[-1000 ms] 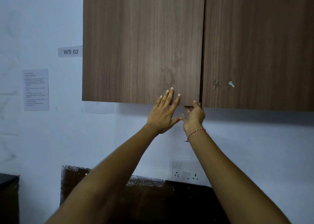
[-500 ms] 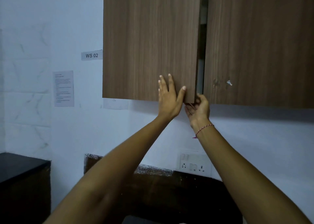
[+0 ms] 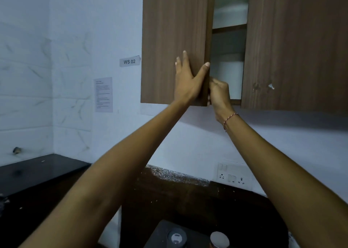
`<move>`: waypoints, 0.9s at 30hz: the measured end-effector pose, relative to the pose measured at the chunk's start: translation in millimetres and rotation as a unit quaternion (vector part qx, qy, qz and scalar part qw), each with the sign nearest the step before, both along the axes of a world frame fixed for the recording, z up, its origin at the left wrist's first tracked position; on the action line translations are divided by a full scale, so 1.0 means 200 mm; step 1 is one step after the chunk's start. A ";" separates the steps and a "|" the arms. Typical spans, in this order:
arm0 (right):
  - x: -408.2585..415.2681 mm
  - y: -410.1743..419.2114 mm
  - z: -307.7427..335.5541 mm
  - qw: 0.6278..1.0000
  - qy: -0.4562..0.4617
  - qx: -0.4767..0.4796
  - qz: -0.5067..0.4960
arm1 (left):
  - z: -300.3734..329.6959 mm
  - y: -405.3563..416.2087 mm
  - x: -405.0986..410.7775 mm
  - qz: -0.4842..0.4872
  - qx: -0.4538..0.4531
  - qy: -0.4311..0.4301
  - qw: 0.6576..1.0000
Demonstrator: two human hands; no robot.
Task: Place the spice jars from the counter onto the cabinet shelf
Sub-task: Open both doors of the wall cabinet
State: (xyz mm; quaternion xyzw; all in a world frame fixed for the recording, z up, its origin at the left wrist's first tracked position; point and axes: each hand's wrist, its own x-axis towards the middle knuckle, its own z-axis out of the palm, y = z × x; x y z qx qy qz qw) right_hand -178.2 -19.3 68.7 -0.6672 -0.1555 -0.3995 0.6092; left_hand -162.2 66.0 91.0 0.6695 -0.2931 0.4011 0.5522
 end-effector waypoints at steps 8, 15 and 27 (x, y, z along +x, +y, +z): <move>-0.05 0.33 -0.01 0.993 -0.076 -0.009 0.085 | 0.08 0.31 -0.10 0.046 0.005 -0.046 0.998; -0.09 0.73 -0.01 0.985 -0.122 -0.064 0.099 | 0.04 0.62 -0.22 0.094 -0.052 -0.104 0.989; 0.05 1.29 0.07 0.956 -0.165 -0.232 0.069 | 0.02 1.25 -0.24 0.258 -0.065 -0.042 0.963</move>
